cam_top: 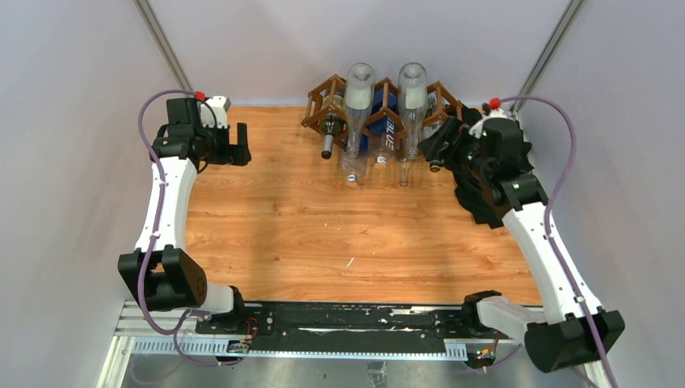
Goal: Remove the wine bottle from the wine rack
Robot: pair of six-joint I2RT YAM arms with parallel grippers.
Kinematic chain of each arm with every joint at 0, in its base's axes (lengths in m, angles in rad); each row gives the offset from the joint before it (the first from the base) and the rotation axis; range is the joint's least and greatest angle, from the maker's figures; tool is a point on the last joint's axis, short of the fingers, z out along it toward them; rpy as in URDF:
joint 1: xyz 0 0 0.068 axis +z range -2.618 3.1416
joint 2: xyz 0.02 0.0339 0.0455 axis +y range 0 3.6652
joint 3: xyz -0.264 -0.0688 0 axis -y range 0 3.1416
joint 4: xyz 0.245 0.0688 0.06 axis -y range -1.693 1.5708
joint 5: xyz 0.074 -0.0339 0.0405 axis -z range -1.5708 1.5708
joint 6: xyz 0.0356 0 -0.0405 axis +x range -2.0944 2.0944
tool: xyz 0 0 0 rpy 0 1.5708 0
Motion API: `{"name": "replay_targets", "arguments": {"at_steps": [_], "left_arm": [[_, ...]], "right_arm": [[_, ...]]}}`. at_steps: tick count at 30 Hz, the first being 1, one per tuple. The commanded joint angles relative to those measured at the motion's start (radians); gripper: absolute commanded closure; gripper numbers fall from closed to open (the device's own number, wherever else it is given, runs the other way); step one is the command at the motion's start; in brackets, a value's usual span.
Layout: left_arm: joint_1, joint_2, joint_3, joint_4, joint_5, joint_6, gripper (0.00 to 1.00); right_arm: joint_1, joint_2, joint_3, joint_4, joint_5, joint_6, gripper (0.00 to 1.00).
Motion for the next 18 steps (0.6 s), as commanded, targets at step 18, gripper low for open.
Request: {"name": "replay_targets", "arguments": {"at_steps": [18], "left_arm": [[0.004, -0.060, 0.063, -0.143, 0.136, 0.018, 0.00]], "right_arm": [[0.471, 0.721, 0.740, -0.278, 0.296, -0.110, 0.10]]}}
